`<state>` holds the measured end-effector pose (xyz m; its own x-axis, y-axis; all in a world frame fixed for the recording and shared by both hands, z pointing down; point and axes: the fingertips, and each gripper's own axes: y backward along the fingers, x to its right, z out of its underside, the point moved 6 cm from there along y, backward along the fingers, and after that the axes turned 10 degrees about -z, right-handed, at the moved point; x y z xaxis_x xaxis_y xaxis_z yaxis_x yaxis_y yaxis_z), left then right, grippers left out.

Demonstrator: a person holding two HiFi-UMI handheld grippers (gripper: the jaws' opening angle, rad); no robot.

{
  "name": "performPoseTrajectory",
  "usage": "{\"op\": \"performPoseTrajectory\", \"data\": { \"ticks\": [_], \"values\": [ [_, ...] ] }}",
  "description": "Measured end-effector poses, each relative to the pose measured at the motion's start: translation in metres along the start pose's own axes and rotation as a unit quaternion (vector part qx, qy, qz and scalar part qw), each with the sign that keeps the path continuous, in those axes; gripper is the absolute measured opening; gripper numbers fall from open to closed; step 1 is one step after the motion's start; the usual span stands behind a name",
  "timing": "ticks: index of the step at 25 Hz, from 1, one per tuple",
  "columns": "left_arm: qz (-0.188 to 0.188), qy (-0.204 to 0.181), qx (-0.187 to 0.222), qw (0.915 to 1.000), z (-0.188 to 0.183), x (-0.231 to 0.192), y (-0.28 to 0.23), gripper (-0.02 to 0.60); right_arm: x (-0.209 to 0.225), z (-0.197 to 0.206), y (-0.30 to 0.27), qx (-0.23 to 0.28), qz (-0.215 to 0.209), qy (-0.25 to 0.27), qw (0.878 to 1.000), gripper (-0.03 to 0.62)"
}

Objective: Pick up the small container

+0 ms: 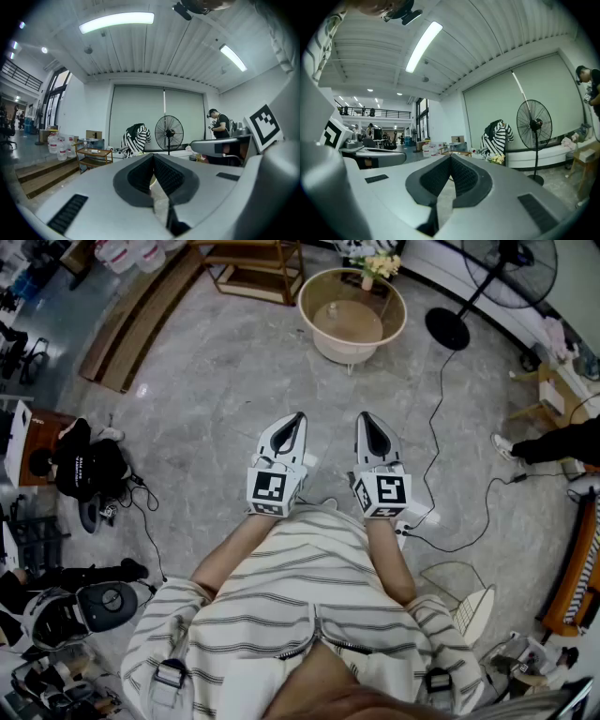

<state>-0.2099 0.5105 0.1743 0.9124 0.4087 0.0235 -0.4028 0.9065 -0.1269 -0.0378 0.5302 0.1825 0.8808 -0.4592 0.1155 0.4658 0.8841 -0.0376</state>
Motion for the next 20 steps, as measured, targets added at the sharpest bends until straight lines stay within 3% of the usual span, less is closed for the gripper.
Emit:
{"op": "performPoseTrajectory", "data": {
  "ticks": [5, 12, 20],
  "values": [
    [-0.008, -0.004, 0.013, 0.9999, 0.013, 0.027, 0.009, 0.002, 0.009, 0.009, 0.02, 0.0, -0.006, -0.025, 1.0, 0.009],
    [-0.001, -0.012, -0.008, 0.9999, 0.036, 0.048, 0.021, 0.002, 0.012, 0.026, 0.034, -0.001, -0.014, -0.036, 0.999, 0.009],
    [0.003, -0.001, -0.026, 0.9996, 0.045, 0.046, -0.015, 0.002, 0.032, 0.028, 0.009, -0.01, -0.023, -0.038, 0.999, 0.009]
  ]
}}
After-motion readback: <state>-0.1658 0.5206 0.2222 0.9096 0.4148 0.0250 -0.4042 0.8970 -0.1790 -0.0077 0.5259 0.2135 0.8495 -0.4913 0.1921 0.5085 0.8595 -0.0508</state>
